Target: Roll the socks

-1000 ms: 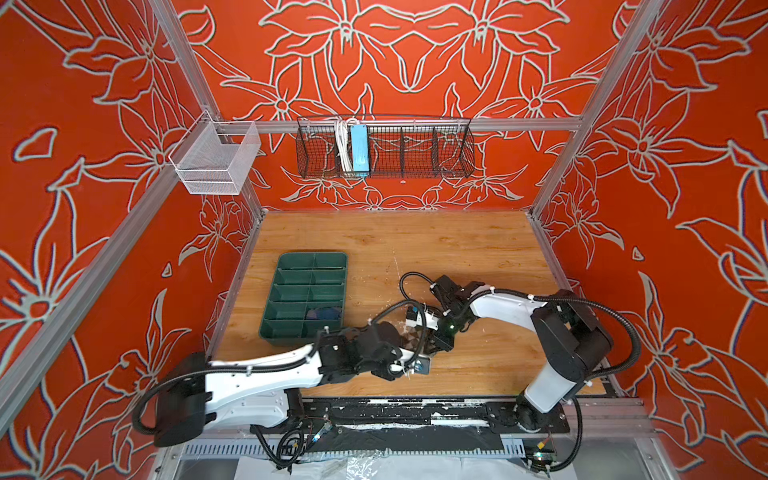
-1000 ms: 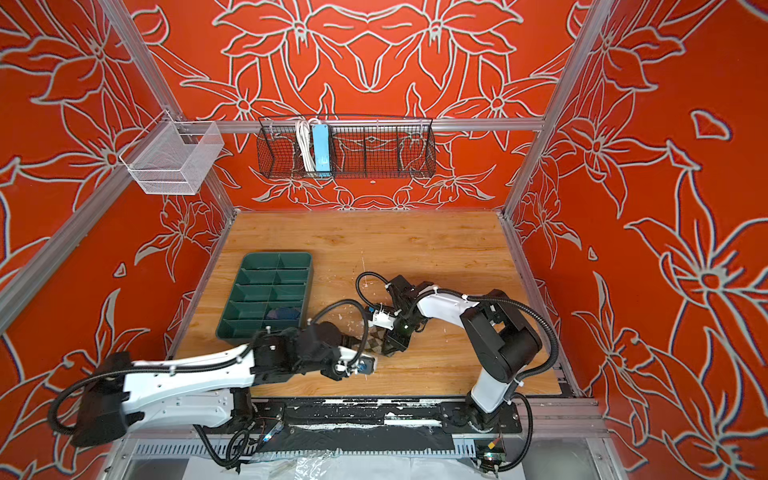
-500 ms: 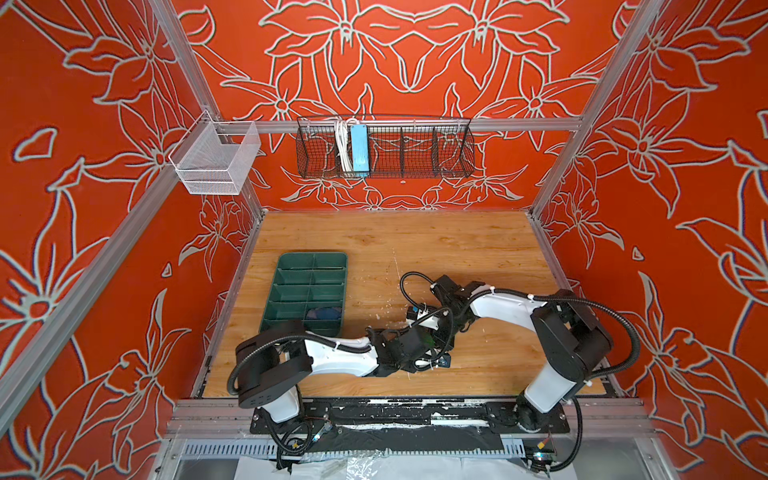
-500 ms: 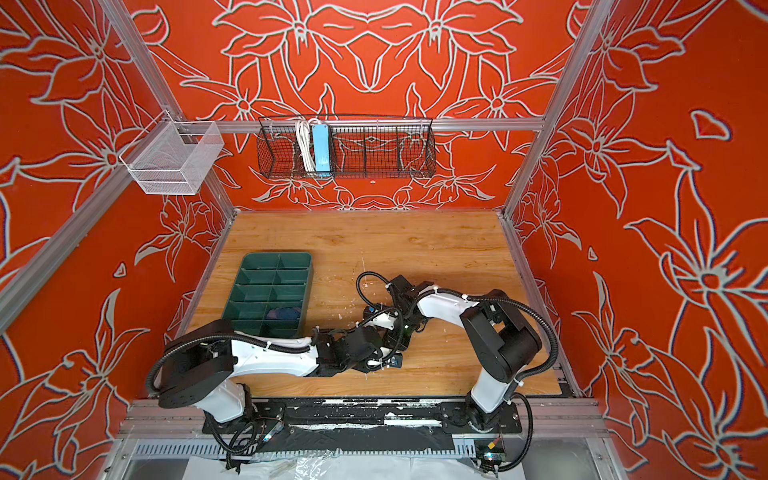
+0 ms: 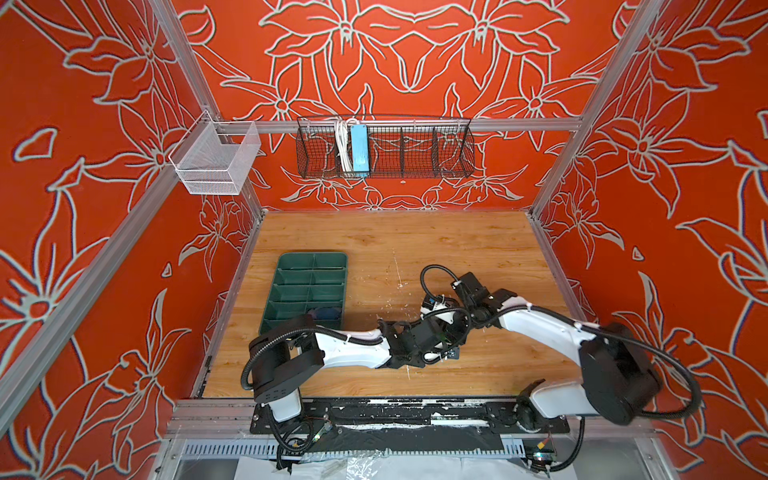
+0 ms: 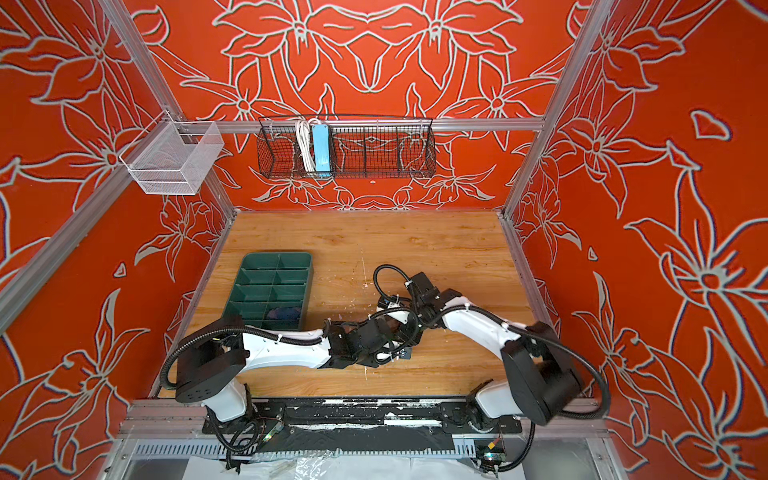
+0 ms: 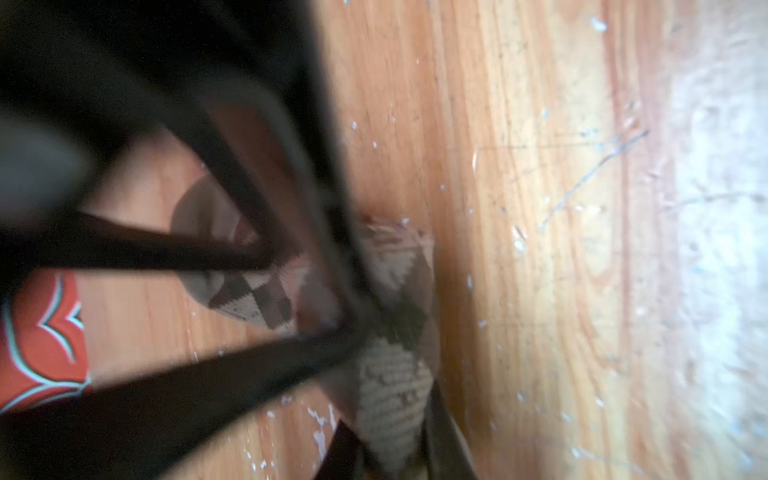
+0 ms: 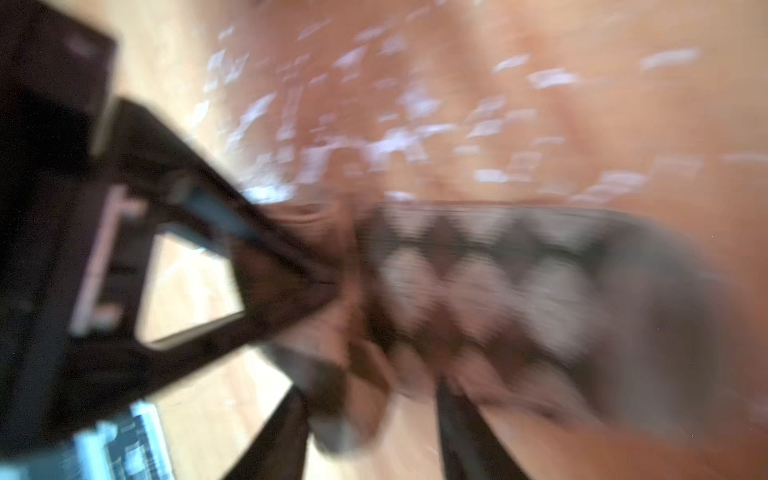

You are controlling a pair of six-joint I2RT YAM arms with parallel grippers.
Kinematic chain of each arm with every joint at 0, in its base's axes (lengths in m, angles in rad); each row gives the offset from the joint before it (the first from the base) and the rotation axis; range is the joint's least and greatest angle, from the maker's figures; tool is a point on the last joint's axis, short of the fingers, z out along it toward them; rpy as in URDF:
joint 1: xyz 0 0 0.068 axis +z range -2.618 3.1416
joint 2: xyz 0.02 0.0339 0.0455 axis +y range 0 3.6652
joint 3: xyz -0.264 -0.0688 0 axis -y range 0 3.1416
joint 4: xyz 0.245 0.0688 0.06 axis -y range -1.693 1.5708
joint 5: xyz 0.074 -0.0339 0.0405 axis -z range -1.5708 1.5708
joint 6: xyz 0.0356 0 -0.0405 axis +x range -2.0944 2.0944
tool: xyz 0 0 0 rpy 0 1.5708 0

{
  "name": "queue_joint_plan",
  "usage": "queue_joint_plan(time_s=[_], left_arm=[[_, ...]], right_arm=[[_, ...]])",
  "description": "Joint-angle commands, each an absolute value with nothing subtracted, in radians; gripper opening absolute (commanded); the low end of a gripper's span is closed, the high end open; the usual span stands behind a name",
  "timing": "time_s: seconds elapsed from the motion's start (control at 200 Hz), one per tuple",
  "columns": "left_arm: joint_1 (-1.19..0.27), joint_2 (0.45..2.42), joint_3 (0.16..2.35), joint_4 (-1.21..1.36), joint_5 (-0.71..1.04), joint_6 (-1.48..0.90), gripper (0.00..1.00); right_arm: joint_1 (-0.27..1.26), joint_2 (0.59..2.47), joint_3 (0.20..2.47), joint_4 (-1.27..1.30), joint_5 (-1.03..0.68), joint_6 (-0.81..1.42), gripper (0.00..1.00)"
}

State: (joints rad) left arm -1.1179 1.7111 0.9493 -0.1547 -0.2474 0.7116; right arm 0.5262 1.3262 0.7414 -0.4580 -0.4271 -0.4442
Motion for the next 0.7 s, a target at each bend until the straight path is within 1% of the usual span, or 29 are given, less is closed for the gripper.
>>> queue_joint_plan(time_s=[0.0,0.055,0.135,0.21,0.27,0.415,0.525,0.595,0.696], left_arm=[[-1.093,1.762,0.989,-0.415,-0.156,0.673,0.02],[-1.088,1.779,1.032,-0.479,-0.126,0.660,0.02],[-1.073,1.840,1.154,-0.624,-0.074,0.624,0.02],[-1.059,1.920,1.286,-0.754,-0.040,0.583,0.01],[-1.055,1.970,1.359,-0.807,-0.029,0.561,0.01],[-1.035,2.068,1.487,-0.925,0.057,0.546,0.01],[-0.985,2.169,1.601,-1.039,0.181,0.513,0.02],[-0.954,2.230,1.676,-1.112,0.260,0.502,0.02],[-0.914,2.294,1.748,-1.158,0.319,0.486,0.04]], right_arm=[[0.487,1.159,0.694,-0.282,-0.212,-0.323,0.60],[0.460,1.079,0.671,-0.240,-0.110,-0.277,0.64],[0.414,0.969,0.644,-0.203,-0.034,-0.234,0.68],[0.386,0.880,0.625,-0.182,0.013,-0.211,0.72],[0.375,0.813,0.616,-0.172,0.036,-0.203,0.74],[0.364,0.710,0.619,-0.188,0.094,-0.207,0.75],[0.364,0.636,0.624,-0.192,0.081,-0.269,0.75],[0.364,0.580,0.622,-0.206,-0.009,-0.373,0.74],[0.363,0.517,0.626,-0.255,-0.150,-0.514,0.74]])
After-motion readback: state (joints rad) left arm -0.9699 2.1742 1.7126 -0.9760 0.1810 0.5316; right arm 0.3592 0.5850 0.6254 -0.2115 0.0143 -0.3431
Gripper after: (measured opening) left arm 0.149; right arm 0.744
